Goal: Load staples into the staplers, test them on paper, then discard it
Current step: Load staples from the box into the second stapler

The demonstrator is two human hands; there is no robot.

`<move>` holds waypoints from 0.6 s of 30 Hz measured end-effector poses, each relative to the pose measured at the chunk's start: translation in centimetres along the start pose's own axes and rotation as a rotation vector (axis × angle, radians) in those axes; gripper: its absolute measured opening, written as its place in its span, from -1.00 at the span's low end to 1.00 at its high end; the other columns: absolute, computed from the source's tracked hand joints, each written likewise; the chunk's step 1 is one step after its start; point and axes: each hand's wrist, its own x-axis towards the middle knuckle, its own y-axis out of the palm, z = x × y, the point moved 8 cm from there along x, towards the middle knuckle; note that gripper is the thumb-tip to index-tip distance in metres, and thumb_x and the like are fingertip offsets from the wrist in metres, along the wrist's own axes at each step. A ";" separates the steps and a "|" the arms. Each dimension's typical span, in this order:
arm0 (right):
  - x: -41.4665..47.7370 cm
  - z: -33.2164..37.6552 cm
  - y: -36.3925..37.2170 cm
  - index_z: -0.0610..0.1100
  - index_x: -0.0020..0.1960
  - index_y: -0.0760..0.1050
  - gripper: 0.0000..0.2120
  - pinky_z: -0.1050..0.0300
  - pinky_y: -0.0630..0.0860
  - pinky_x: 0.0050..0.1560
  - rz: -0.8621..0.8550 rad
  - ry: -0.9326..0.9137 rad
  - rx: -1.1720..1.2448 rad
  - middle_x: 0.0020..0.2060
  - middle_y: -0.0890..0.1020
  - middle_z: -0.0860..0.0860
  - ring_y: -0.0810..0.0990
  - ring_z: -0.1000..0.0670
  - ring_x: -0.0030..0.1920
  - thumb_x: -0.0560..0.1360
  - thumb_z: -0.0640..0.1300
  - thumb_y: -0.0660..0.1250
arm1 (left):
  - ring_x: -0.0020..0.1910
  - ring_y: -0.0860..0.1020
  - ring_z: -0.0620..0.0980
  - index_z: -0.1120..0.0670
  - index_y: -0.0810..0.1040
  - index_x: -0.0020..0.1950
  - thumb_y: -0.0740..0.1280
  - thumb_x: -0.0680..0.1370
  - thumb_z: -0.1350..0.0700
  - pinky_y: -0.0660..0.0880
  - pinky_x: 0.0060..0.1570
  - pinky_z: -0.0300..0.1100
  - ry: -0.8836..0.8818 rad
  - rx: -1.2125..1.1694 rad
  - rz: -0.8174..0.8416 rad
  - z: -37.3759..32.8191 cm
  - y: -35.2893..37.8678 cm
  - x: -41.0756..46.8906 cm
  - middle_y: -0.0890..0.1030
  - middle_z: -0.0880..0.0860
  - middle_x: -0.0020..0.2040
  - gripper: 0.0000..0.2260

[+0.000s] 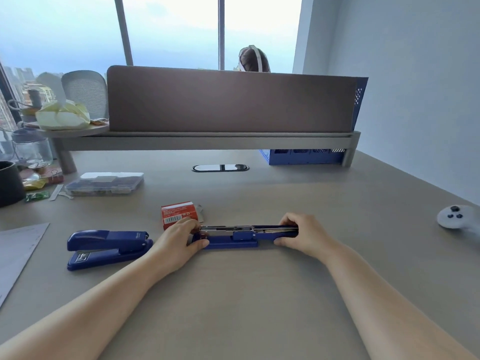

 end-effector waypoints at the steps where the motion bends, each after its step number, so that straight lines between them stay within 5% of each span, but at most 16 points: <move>1: 0.0 -0.2 0.1 0.10 -0.32 0.41 -0.70 0.12 0.46 -0.20 -0.007 0.001 0.027 -0.35 0.57 0.14 0.53 0.08 -0.30 0.23 -0.11 0.55 | -0.09 0.43 -0.08 0.02 0.42 -0.04 0.31 0.50 0.02 0.30 -0.13 -0.27 0.005 -0.008 0.001 0.0 0.1 0.0 0.47 -0.05 -0.07 -0.87; 5: -0.1 -0.5 -0.1 0.05 -0.31 0.45 -0.69 0.24 0.42 -0.27 -0.018 0.013 0.166 -0.37 0.56 0.11 0.50 0.13 -0.36 0.20 -0.17 0.58 | -0.12 0.44 -0.09 0.04 0.47 0.06 0.31 0.50 0.02 0.32 -0.14 -0.27 0.001 -0.031 0.009 0.3 0.1 0.0 0.50 -0.06 -0.04 -0.82; 13: -0.5 0.0 -2.4 -0.02 -0.15 0.39 -0.53 0.46 0.42 -0.28 -0.237 -0.021 0.410 -0.26 0.48 0.05 0.47 0.11 -0.28 0.14 -0.26 0.60 | -0.26 0.44 -0.20 -0.05 0.46 -0.05 0.34 0.49 0.04 0.33 -0.29 -0.37 -0.006 -0.089 0.006 0.7 0.1 0.0 0.54 -0.09 -0.16 -0.91; 18: -0.2 1.6 -3.3 -0.04 -0.15 0.40 -0.62 0.42 0.45 -0.29 -0.338 -0.079 0.601 -0.27 0.55 0.05 0.49 0.25 -0.38 0.22 -0.29 0.54 | -0.26 0.46 -0.21 -0.06 0.46 -0.05 0.35 0.48 0.04 0.32 -0.30 -0.42 -0.027 -0.118 0.006 0.5 -0.1 -0.1 0.48 -0.21 -0.24 -0.91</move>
